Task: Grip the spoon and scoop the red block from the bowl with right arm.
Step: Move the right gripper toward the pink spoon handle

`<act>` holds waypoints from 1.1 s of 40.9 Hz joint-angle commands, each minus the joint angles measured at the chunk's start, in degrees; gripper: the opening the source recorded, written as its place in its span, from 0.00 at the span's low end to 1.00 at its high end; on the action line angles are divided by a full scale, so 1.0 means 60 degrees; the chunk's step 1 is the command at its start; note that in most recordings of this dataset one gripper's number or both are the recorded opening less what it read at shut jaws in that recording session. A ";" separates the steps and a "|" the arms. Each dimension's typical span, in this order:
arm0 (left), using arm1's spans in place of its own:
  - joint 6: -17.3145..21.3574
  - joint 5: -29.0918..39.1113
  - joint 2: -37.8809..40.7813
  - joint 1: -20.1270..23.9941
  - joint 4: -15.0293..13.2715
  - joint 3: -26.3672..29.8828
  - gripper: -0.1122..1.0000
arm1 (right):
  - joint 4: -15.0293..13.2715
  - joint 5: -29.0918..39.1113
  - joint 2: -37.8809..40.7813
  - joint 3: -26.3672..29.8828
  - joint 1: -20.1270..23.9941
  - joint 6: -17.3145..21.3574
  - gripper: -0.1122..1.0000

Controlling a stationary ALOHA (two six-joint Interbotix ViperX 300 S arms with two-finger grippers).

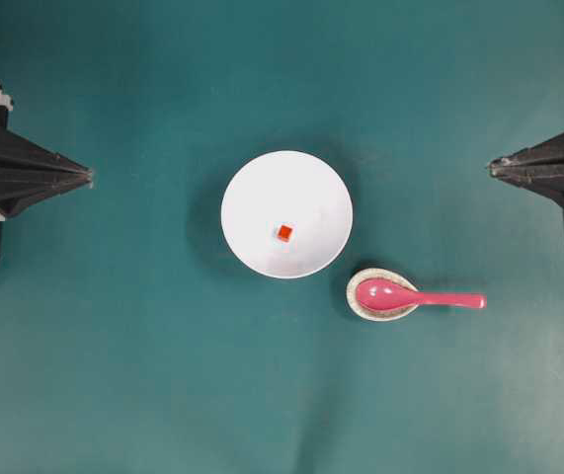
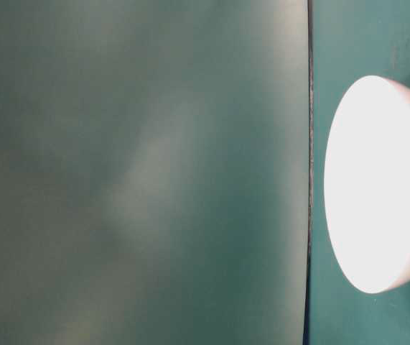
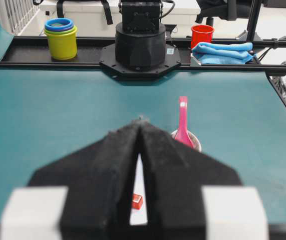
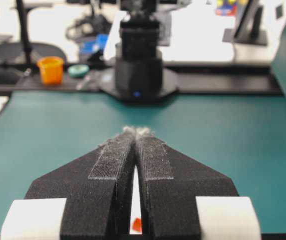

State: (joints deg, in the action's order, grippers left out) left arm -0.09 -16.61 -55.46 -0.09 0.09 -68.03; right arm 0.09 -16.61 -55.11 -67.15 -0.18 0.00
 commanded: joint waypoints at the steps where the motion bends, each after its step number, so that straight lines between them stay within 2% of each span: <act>1: 0.0176 0.0073 0.0044 0.0015 0.0249 0.0352 0.10 | 0.0000 -0.0059 0.0044 0.0220 0.0103 0.0000 0.10; 18: 0.0161 0.0176 0.0029 0.0015 0.0249 0.0454 0.10 | 0.0015 0.0234 0.0132 0.0308 0.0527 0.0117 0.10; 27: 0.0117 0.0293 0.0029 0.0015 0.0234 0.0469 0.10 | 0.0337 0.0234 0.0308 0.0293 0.0703 0.0117 0.11; 30: 0.0117 0.0308 0.0029 0.0015 0.0249 0.0454 0.10 | 0.0527 0.0264 0.0322 0.0278 0.0732 0.0117 0.20; 35: 0.0117 0.0308 0.0029 0.0015 0.0249 0.0454 0.10 | 0.0762 0.0630 0.0454 0.0264 0.0747 0.0117 0.49; 37: 0.0117 0.0308 0.0029 0.0015 0.0234 0.0454 0.10 | 0.0820 0.0806 0.0542 0.0220 0.0762 0.0117 0.55; 39: 0.0103 0.0322 0.0029 0.0015 0.0234 0.0454 0.10 | 0.0937 0.0894 0.0688 0.0176 0.0820 0.0117 0.57; 45: 0.0073 0.0454 0.0015 0.0015 0.0220 0.0454 0.10 | 0.1406 0.0864 0.1318 -0.0029 0.1230 0.0132 0.54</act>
State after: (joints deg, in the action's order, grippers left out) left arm 0.44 -14.06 -55.55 -0.09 1.32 -66.88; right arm 7.03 -10.90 -49.13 -67.32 5.89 0.70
